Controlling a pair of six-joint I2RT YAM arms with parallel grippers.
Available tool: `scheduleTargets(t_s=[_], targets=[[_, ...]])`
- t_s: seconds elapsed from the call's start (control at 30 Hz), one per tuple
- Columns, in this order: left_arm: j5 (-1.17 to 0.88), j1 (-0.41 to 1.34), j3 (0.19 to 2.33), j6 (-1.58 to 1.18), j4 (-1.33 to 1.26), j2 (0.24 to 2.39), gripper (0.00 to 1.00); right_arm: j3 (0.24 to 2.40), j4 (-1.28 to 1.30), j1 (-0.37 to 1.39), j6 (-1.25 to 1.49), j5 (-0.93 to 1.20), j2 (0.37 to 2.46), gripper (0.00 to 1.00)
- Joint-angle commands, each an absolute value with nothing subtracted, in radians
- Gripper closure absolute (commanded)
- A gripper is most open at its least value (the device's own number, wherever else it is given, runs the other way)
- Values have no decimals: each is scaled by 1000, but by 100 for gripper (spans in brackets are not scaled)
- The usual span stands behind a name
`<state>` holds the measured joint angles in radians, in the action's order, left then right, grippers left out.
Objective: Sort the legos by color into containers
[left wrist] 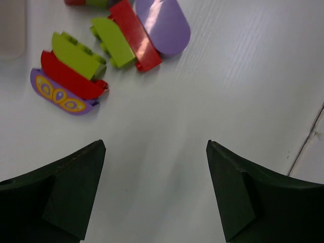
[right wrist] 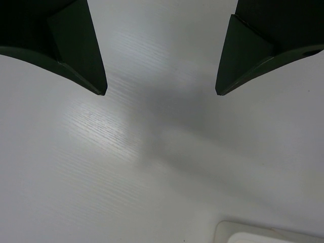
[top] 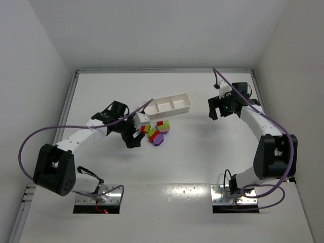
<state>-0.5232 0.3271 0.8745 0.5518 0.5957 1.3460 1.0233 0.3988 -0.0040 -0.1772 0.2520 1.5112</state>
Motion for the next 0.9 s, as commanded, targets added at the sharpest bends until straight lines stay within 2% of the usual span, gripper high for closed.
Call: scheduleTargets(t_s=[0.0,0.37,0.87], targets=[[-558,371,879,747,558,1327,13,1020,394,2,-198,287,1479,12],[-511,382,960,974,506,1500,11,1029,405,2,-207,278,1470,12],[-520,362,1149,985,486,1752,9,1011,414,-8,-216,278,1439,12]])
